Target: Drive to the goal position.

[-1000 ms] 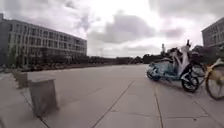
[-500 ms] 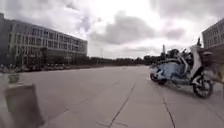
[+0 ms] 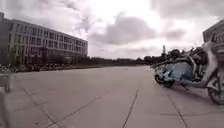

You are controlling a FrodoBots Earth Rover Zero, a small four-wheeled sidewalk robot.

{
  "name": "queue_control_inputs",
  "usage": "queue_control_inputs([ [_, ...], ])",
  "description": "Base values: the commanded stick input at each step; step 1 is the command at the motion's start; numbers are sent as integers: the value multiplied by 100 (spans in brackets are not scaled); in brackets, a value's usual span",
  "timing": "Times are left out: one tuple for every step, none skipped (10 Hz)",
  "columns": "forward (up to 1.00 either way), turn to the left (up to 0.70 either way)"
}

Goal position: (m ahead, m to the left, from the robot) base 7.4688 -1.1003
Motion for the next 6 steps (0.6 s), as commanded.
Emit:
queue_control_inputs([
  [70, 0],
  [70, 0],
  [70, 0],
  [70, 0],
  [70, 0],
  [70, 0],
])
